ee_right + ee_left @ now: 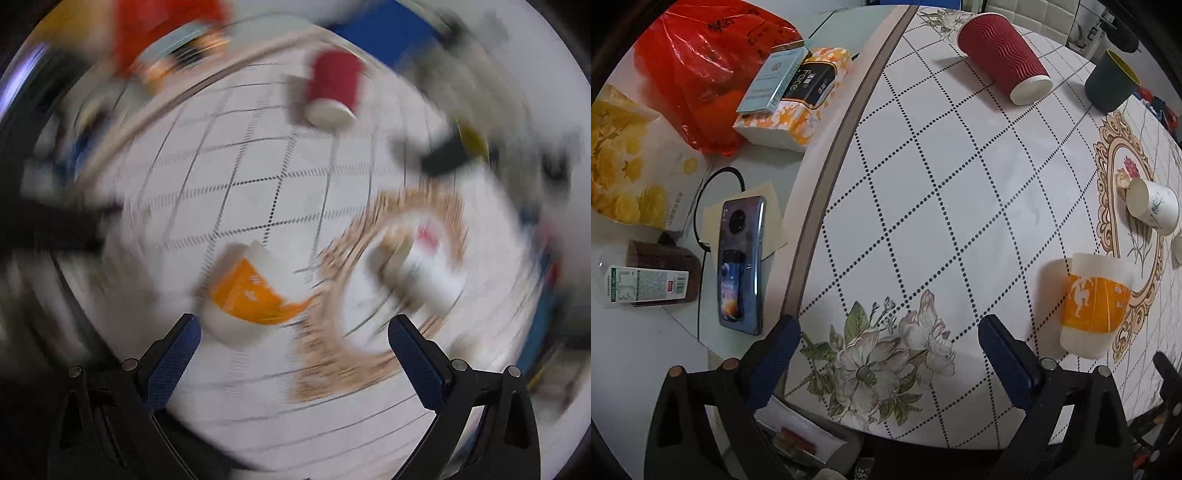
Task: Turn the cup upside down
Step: 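Move the right gripper to the standing cup and grasp its body, then lift the cup with the right gripper and rotate it rim-down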
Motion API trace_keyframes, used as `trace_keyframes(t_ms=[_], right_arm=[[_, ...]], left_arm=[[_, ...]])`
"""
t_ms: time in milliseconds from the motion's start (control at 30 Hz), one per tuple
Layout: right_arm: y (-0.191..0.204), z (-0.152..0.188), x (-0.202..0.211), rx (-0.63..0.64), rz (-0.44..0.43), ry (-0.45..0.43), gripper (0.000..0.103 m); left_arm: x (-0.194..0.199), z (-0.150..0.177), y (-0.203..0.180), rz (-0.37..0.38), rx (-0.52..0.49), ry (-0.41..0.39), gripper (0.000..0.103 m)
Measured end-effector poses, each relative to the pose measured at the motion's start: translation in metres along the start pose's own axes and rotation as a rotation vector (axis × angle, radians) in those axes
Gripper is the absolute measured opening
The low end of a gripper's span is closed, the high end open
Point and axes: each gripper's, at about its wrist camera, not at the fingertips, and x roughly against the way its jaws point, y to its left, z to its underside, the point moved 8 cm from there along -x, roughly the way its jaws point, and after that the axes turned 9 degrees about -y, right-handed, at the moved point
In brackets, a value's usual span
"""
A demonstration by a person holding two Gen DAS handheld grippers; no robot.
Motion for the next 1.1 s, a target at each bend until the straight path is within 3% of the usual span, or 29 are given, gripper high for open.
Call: trace_keyframes(t_ms=[133,333,500,700,1100], right_arm=[[0.022,0.004,-0.001,0.535,0.128,-0.021,0.103],[0.070,0.053,-0.022,1.395,0.165,-0.062,0.103],[0.078,0.085,-0.045,1.895,0.227,-0.096,0.102],[0.077,0.093,-0.069,2.197,0.213,-0.095,0.100],[0.067,0.086,-0.110,2.380,0.150,-0.101,0.096]], left_arm=[[-0.010,0.001,-0.004,-0.011,0.006,-0.001,0.099],[-0.031,0.013,0.001,-0.021,0.040,0.044,0.099],[-0.045,0.026,0.006,-0.027,0.063,0.072,0.099],[-0.058,0.037,0.012,-0.022,0.088,0.097,0.100],[-0.078,0.036,0.015,-0.003,0.088,0.125,0.100]])
